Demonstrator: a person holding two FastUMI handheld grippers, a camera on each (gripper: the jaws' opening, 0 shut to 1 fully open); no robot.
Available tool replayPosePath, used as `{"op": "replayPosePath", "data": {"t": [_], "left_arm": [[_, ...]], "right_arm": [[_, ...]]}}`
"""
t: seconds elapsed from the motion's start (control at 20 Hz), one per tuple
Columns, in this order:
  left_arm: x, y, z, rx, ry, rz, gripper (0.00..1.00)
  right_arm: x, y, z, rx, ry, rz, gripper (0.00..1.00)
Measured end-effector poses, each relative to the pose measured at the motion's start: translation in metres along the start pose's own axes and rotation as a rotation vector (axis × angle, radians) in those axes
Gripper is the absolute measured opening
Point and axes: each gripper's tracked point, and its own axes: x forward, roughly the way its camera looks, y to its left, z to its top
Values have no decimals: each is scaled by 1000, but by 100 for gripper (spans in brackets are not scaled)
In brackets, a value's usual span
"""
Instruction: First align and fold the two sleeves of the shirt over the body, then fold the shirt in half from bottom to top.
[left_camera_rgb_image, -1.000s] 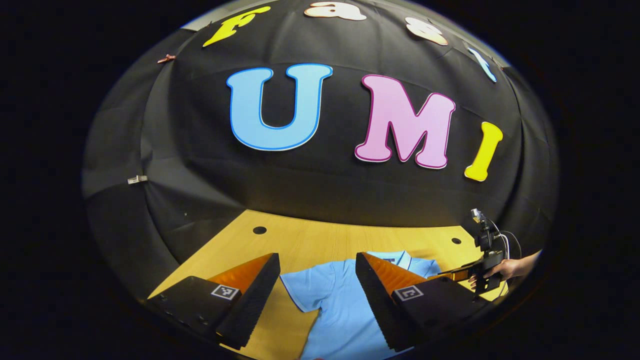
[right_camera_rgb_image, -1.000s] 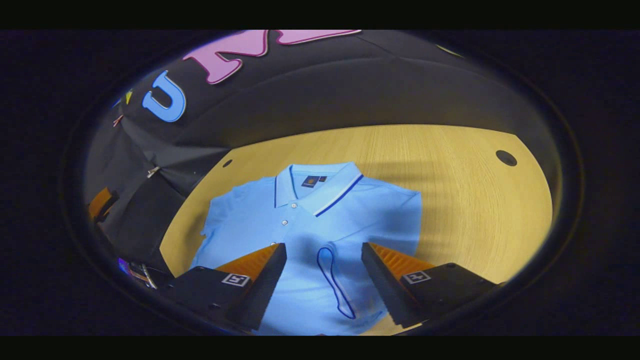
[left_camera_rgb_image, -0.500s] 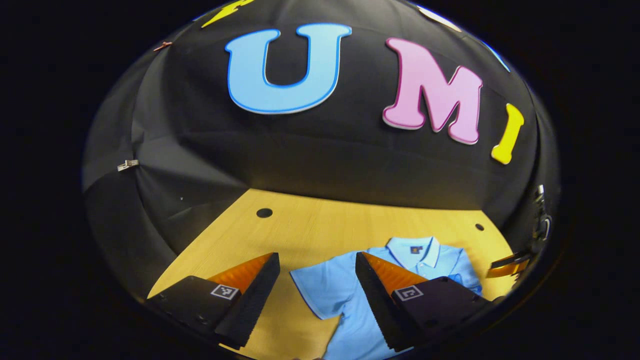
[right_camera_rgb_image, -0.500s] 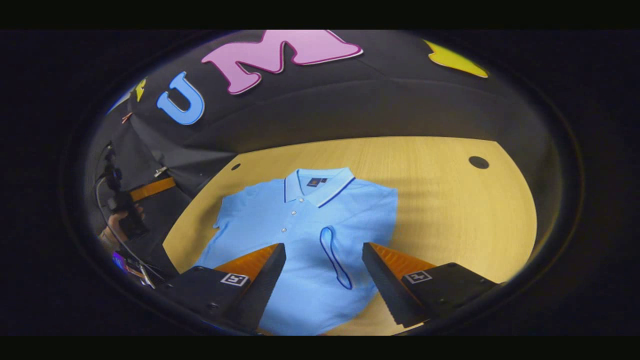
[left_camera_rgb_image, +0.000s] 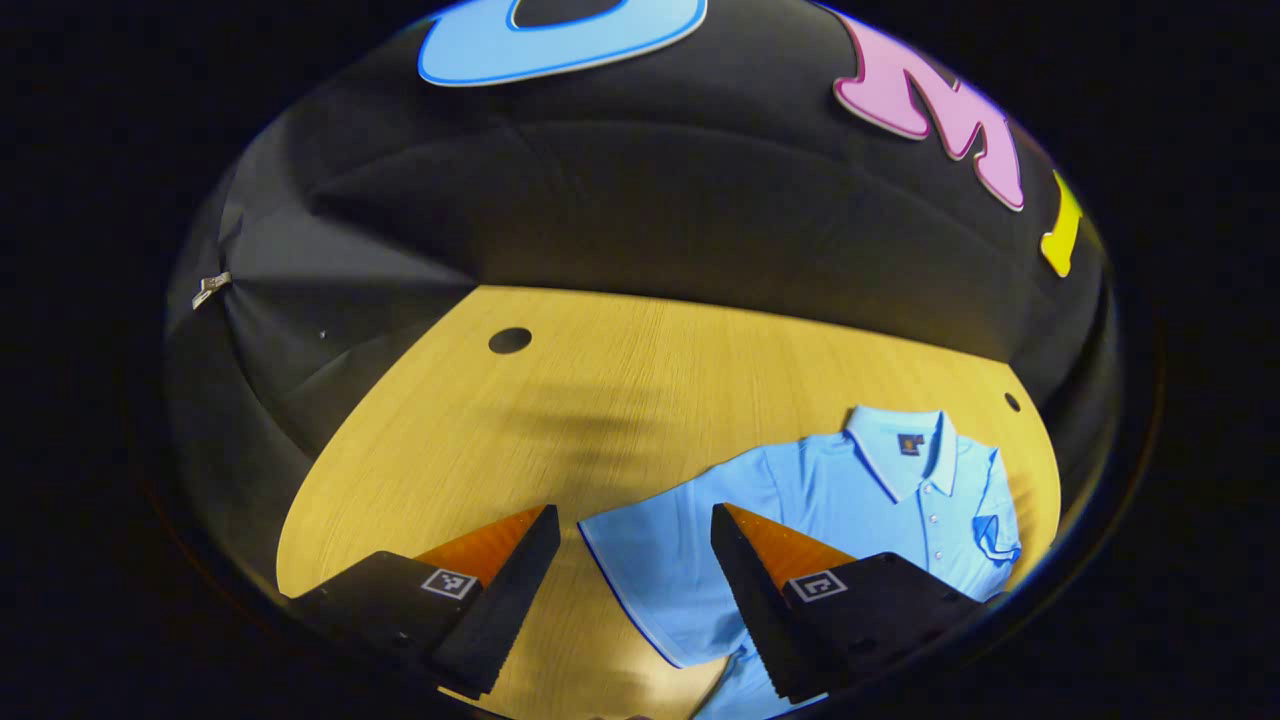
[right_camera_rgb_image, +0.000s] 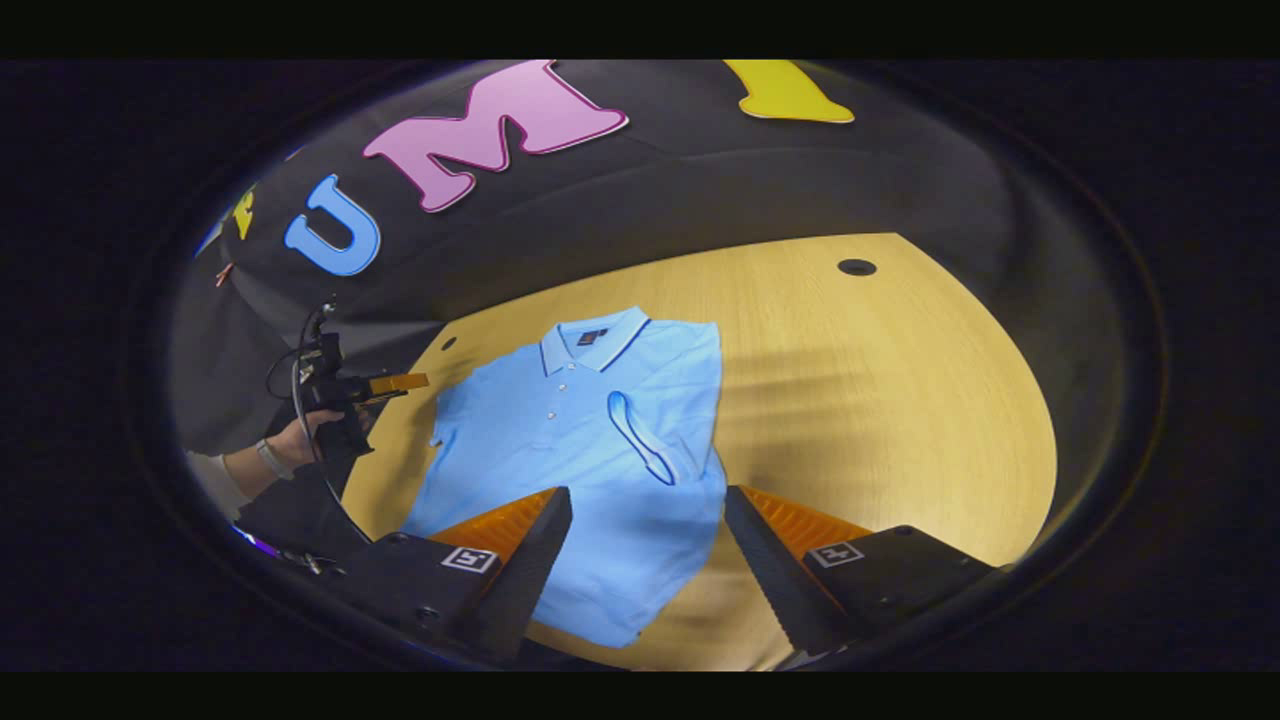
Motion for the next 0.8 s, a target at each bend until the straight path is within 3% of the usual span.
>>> {"op": "replayPosePath", "data": {"t": [0.35, 0.45, 0.7, 0.8], "left_arm": [[40, -3, -44, -8, 172, 30, 97], [50, -9, -47, 8, 181, 5, 100], [42, -25, -39, 3, 132, -26, 11], [43, -26, -36, -20, 124, -42, 7]], "right_arm": [[-5, 0, -7, 43, -1, -3, 96], [-2, 9, -12, 60, 14, 19, 96], [5, 19, -17, 39, 30, 42, 96], [7, 18, -17, 51, 27, 42, 96]]}}
